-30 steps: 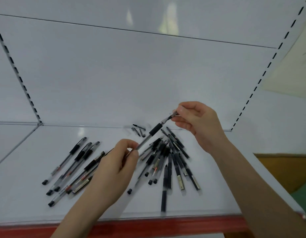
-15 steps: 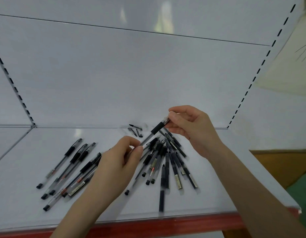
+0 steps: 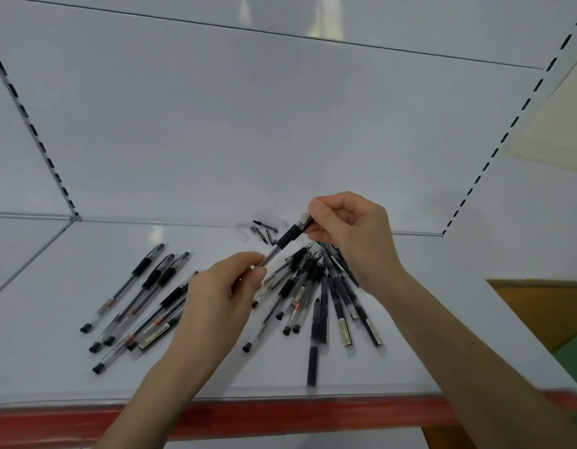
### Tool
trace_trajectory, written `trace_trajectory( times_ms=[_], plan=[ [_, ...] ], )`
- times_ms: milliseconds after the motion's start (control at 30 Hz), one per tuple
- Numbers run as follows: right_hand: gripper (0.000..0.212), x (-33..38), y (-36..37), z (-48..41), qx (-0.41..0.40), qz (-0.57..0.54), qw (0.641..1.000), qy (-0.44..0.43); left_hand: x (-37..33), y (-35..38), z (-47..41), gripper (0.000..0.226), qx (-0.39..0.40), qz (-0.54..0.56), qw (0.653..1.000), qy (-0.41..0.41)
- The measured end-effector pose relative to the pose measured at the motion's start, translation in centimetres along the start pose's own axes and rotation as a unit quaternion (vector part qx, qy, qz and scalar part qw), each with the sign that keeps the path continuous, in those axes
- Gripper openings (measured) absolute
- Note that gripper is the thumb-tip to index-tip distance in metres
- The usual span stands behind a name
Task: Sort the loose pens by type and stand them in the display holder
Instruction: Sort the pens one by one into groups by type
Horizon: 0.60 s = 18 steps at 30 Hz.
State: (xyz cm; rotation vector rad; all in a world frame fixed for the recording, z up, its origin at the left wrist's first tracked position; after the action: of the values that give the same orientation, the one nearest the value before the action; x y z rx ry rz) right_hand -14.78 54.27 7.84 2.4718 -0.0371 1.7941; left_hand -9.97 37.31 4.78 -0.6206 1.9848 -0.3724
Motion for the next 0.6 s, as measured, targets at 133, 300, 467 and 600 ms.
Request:
trace_trajectory(
  times_ms=[133,300,467,600],
  plan=[
    [0.006,-2.0,0.1,-0.5,0.054,0.037,0.996,0.059,1.8,-0.5,-0.6,0.014,0.013,-0.075,0.997,-0.006],
    [0.006,-4.5,-2.8,-2.7,0.019,0.175,0.983,0.052,5.0,-2.7,0.0,0.012,-0.011,-0.200,0.979,-0.036],
    [0.016,-5.9,-2.1,-4.9,0.043,0.339,0.940,-0.011,7.4,-4.1,1.5,0.010,-0.004,-0.278,0.956,-0.092],
    [0.019,-7.2,1.3,-6.4,0.108,0.405,0.908,-0.029,8.2,-4.1,2.1,0.017,0.014,-0.309,0.944,-0.115]
  ],
)
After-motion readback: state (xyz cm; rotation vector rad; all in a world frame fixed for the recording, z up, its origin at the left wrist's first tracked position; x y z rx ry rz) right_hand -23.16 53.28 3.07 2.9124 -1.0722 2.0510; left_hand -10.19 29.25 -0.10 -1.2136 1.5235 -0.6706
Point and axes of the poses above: each hand's wrist, its own z-axis away from the middle knuckle, its own y-axis out of the palm, x = y × z, the point moved 7 cm from there along -z, towards the middle knuckle, and after that the axes turned 4 degrees about -z, right-handed, at the moved point
